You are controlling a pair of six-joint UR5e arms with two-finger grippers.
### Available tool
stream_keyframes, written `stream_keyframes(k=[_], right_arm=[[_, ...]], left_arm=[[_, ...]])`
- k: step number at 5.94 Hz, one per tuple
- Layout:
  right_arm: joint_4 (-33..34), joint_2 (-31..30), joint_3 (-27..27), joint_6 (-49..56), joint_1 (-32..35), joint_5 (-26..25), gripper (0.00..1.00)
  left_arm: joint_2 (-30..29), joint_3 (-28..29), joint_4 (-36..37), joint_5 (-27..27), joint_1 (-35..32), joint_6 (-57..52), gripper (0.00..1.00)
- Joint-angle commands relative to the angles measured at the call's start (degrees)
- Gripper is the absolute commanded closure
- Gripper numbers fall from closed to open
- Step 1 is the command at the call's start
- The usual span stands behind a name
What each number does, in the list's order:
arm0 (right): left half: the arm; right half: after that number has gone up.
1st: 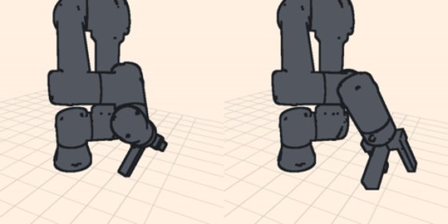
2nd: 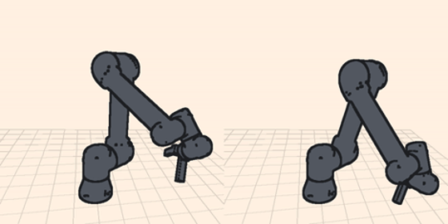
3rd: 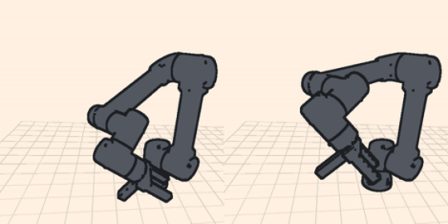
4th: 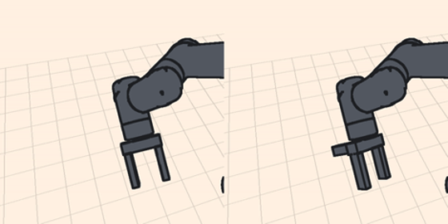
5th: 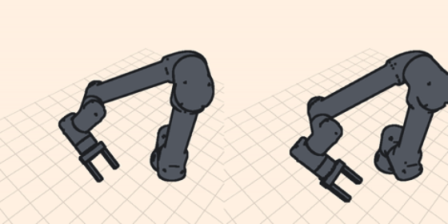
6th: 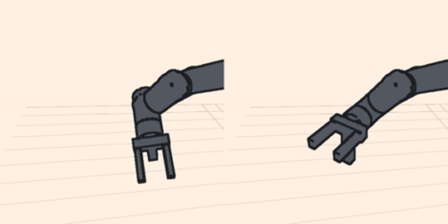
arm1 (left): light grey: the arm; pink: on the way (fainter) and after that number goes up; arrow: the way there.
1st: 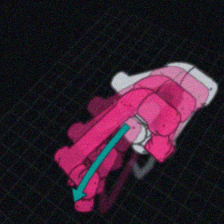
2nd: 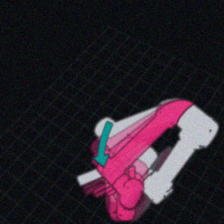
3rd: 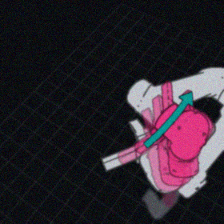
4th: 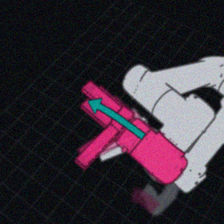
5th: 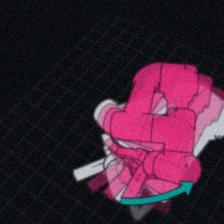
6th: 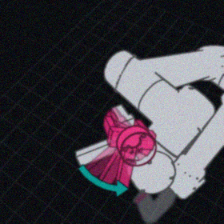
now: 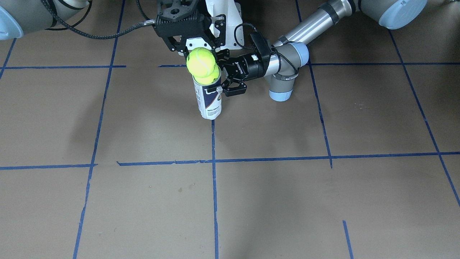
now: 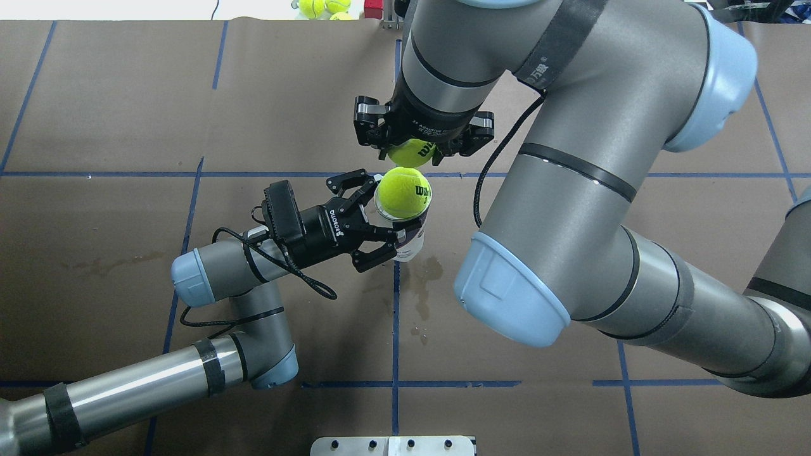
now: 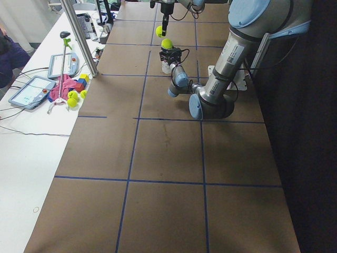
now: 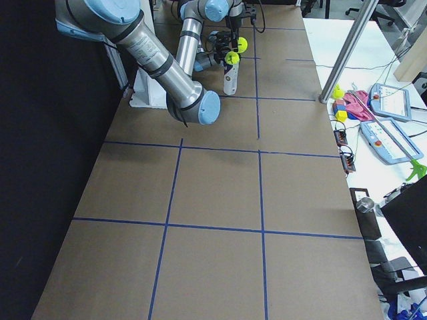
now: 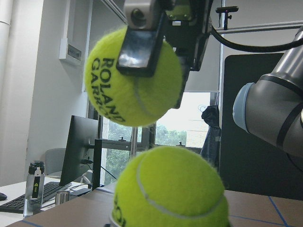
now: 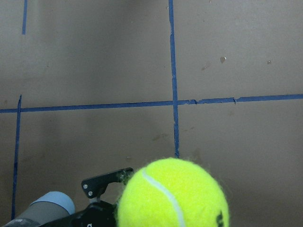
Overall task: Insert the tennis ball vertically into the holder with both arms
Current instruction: 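Lower the right gripper's ball onto the ball in the cup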
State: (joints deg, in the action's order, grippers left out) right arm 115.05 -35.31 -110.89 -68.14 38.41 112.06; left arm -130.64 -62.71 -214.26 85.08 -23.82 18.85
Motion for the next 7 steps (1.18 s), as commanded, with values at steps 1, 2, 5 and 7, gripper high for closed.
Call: stream_keyframes(k=[1, 2, 5, 7], right_arm=[[0.09, -0.02, 0.06, 0.02, 0.0, 0.0, 0.8], [2.26, 0.59, -0.02, 0.02, -0.18, 0.0, 0.8], [3.96, 1.03, 0.15, 0.02, -2.98, -2.46, 0.8], [3.96, 0.6, 0.24, 0.11, -3.34, -2.55, 0.8]], left_arm=[[0.12, 1.27, -0.28, 0.0, 0.0, -0.04, 0.25], [0.12, 1.36, -0.28, 0.0, 0.09, -0.04, 0.25], [0.03, 2.94, -1.07, -0.18, 1.31, -0.04, 0.25], [0.03, 4.08, -2.56, -2.36, 2.81, -0.04, 0.25]])
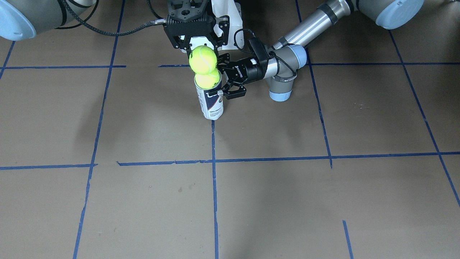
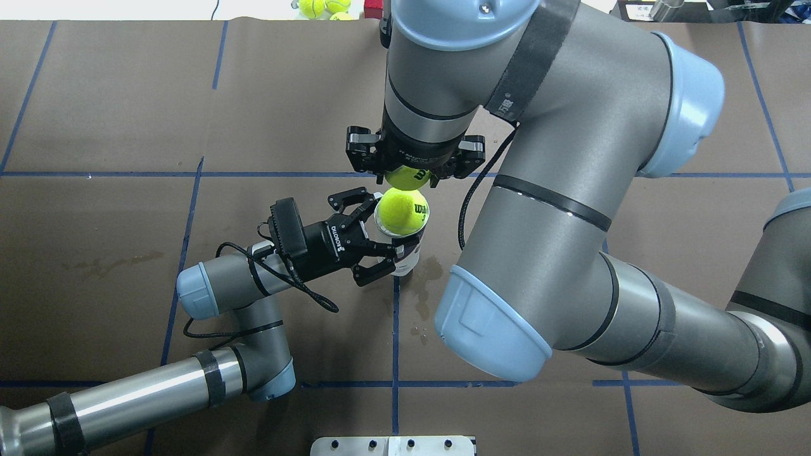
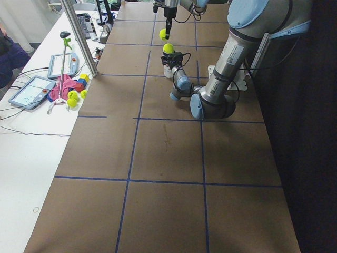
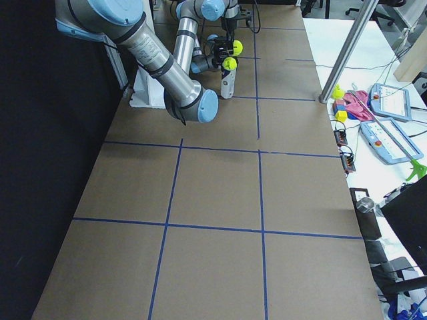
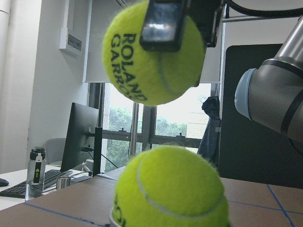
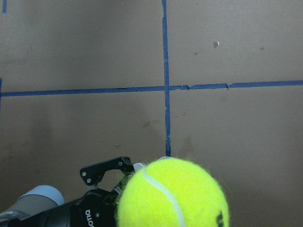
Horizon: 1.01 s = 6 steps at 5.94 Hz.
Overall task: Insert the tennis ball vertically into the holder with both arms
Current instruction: 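Lower the right gripper's ball onto the ball in the cup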
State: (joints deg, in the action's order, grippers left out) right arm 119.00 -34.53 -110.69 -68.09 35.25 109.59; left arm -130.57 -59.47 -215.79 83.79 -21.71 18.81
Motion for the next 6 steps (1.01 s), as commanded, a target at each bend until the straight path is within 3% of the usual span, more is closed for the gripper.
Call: stream_keyframes(k=[1, 6], right_arm=[[0.01, -0.36, 0.04, 0.24, -0.61, -0.16, 0.79], [-0.08, -0.45, 0.39, 0.24, -2.81, -2.36, 0.78]], left_arm=[[-0.04, 0.85, -1.12, -1.17, 1.05, 0.0, 0.25], [0.05, 0.85, -1.3, -1.26, 1.23, 0.0, 0.24]])
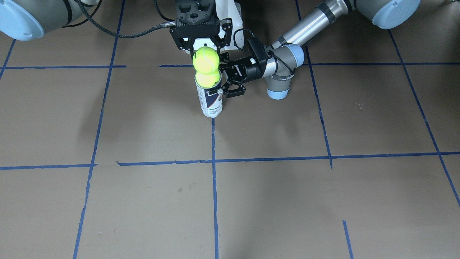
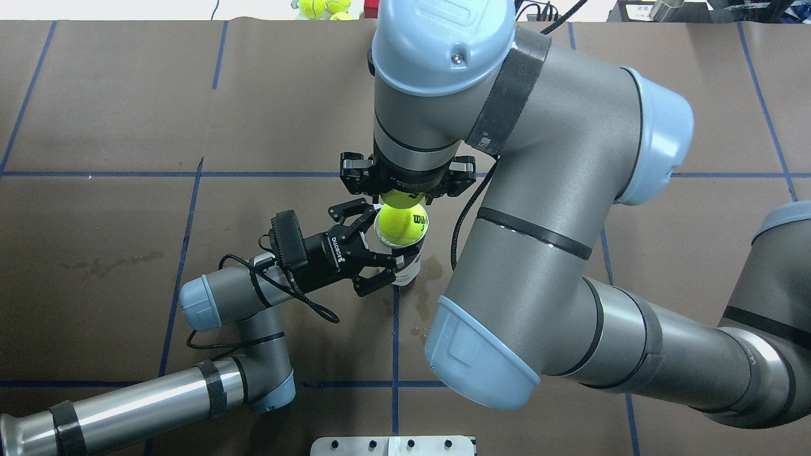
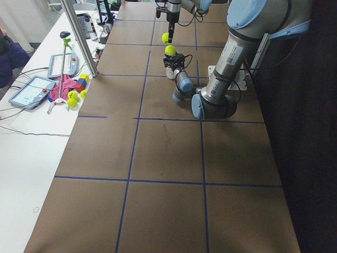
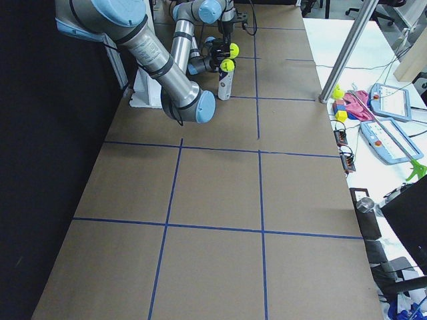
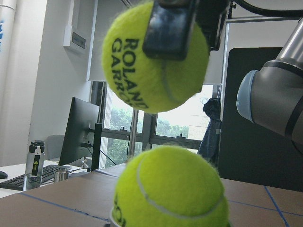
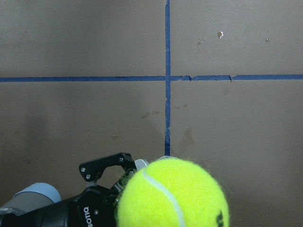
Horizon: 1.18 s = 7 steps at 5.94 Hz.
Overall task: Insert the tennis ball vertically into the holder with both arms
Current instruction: 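Lower the right gripper's ball onto the ball in the cup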
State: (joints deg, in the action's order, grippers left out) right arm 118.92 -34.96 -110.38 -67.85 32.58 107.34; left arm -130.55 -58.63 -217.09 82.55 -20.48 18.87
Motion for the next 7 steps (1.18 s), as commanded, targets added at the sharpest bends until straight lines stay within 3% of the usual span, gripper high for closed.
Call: stream_keyframes(k=[1, 6, 7], right_arm=[[0.0, -0.02, -0.01, 0.0, -0.23, -0.11, 0.78], [0.0, -0.11, -0.01, 0.0, -0.76, -0.72, 0.78], [0.0, -0.11, -0.01, 0.0, -0.85, -0.73, 0.78]], left_arm=[[0.12, 0.0, 0.0, -0.02, 0.0, -0.07, 0.24], [0.03, -0.17, 0.17, -0.11, 0.0, 0.11, 0.18], [0.03, -0.26, 0.17, -0.98, -0.08, 0.11, 0.13]])
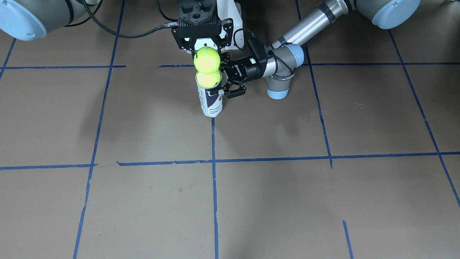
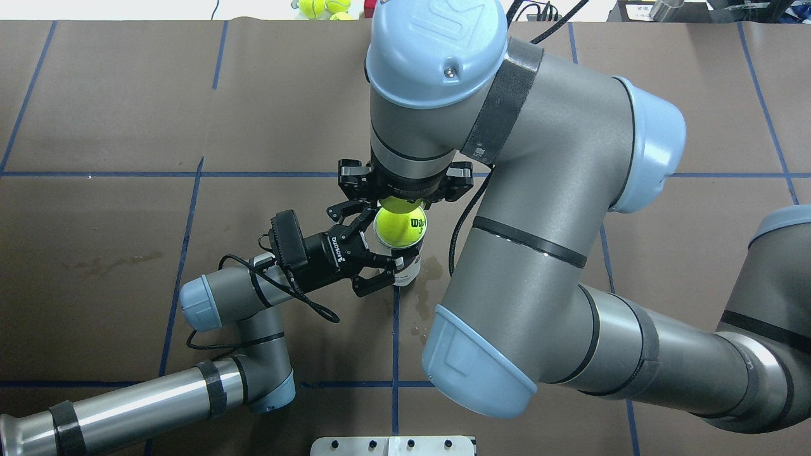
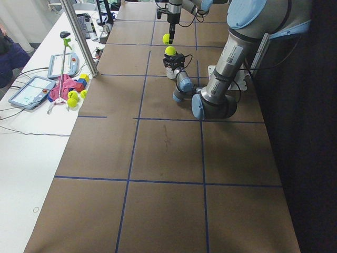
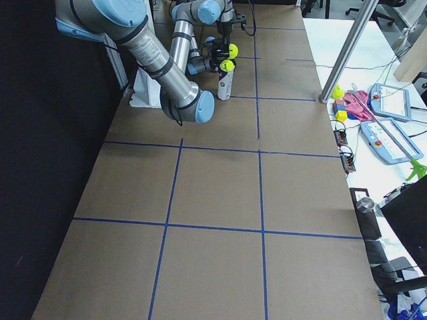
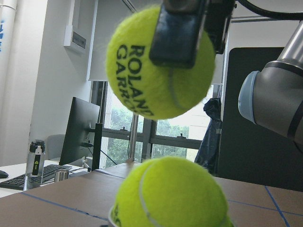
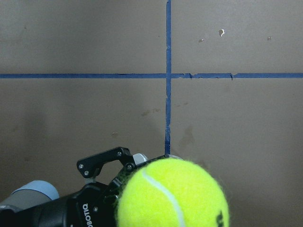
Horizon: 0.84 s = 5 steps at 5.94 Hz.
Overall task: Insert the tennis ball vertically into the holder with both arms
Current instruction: 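Lower the right gripper's ball onto the ball in the cup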
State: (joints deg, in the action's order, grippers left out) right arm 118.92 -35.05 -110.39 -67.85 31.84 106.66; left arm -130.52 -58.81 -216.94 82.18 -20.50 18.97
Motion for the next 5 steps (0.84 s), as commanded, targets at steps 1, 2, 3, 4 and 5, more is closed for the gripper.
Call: stream_keyframes(k=[1, 2, 3, 4, 5], right_arm=[[0.0, -0.11, 0.0, 0.0, -0.2, -0.05, 0.78], [0.0, -0.46, 0.09, 0.09, -0.38, -0.14, 0.78], [-0.09, -0.72, 0.09, 0.09, -0.73, -0.4, 0.78], [-0.18, -0.72, 0.09, 0.17, -0.99, -0.4, 0.78], [-0.26, -0.64, 0.09, 0.26, -1.17, -0.49, 0.78]], left_arm=[[0.09, -0.08, 0.02, -0.79, -0.06, 0.02, 0.13], [0.09, -0.08, 0.02, -0.88, -0.06, 0.02, 0.08], [0.09, -0.08, 0.02, -0.88, -0.06, 0.02, 0.08], [0.09, -0.08, 0.11, -0.88, -0.06, 0.02, 0.08], [0.18, -0.08, 0.02, -0.88, -0.06, 0.02, 0.08]])
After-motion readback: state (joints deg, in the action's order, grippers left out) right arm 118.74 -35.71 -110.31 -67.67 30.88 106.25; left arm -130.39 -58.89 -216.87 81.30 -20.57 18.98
